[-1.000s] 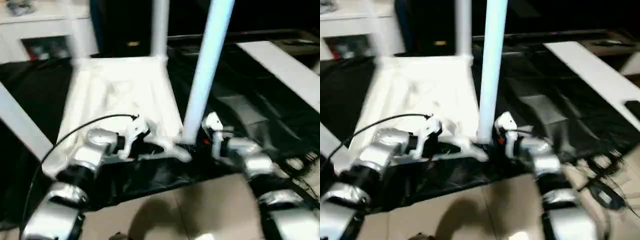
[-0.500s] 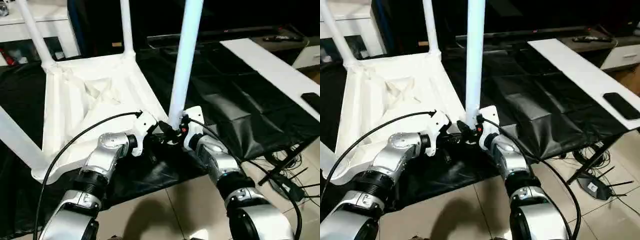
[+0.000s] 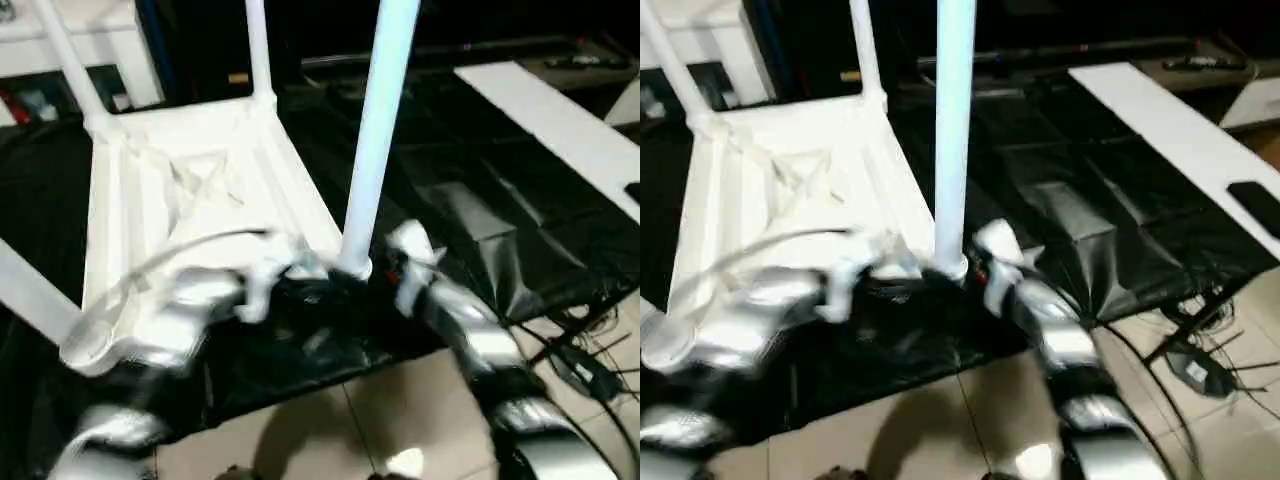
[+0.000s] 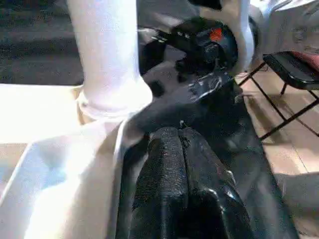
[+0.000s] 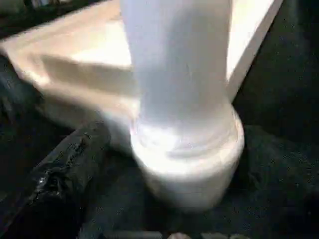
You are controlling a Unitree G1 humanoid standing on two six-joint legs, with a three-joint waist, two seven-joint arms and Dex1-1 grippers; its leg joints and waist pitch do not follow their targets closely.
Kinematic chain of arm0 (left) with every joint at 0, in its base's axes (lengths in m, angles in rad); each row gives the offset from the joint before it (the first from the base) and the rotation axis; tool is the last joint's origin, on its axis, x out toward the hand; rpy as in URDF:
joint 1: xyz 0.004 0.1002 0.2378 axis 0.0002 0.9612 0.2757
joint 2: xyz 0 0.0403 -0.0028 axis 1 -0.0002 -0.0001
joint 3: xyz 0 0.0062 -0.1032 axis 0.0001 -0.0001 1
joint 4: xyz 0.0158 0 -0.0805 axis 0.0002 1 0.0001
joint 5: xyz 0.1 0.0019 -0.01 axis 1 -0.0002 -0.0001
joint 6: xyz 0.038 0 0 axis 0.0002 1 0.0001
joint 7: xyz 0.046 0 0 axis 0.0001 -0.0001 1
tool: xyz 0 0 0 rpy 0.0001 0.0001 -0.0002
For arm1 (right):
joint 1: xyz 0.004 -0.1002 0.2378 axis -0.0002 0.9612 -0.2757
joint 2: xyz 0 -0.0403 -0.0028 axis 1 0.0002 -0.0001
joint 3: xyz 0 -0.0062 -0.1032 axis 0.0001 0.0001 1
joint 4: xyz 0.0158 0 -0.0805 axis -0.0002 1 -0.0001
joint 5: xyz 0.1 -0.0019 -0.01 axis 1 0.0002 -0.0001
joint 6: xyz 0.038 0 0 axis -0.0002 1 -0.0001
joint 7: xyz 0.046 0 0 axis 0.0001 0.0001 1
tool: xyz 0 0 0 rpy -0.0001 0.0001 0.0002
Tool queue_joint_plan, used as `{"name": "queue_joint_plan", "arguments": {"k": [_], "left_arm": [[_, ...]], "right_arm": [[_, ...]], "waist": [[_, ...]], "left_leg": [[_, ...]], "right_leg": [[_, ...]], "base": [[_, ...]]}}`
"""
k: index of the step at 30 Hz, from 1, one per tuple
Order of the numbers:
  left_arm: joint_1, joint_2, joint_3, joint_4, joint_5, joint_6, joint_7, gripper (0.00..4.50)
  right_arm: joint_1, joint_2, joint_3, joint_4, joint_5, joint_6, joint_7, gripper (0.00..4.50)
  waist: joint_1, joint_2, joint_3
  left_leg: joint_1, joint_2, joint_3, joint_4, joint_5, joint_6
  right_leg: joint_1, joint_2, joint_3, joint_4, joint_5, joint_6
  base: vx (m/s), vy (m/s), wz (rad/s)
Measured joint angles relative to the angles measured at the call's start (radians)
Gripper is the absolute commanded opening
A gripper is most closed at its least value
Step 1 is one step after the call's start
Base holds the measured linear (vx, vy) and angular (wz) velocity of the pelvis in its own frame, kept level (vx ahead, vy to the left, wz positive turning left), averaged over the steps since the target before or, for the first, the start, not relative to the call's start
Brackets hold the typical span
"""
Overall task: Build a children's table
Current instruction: Rotate leg to tighten
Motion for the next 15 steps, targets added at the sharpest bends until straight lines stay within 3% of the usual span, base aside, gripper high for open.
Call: {"name": "queue_joint_plan", "arguments": {"k": [4,10,15], "left_arm": [[0.046,0.012,0.041,-0.087,-0.023,0.06,0.035,0.0],[0.108,-0.111,0.189,-0.12,-0.004,0.067,0.376,0.32],[0.268,-0.204,0.243,-0.246,0.001,0.053,0.551,0.75]], "right_arm": [[0.057,-0.059,0.0,-0.115,0.021,0.043,0.06,4.48],[0.167,-0.107,-0.002,-0.314,0.079,0.108,0.098,4.5],[0.229,-0.103,-0.001,-0.405,0.078,0.138,0.048,4.5]], "waist": [[0.011,0.006,0.003],[0.018,0.008,0.003],[0.014,0.008,0.002]], "left_leg": [[0.003,0.003,0.004,0.003,0.0,0.0],[0.008,0.003,0.003,0.003,0.0,0.0],[0.007,0.003,0.002,0.003,0.0,0.0]], "right_leg": [[0.004,0.0,0.001,0.0,0.002,-0.001],[0.01,0.0,0.001,0.0,0.002,0.001],[0.009,0.0,0.001,-0.002,0.0,0.008]], "base": [[0.0,0.0,0.0],[0.0,0.0,0.0],[0.0,0.0,0.0]]}}
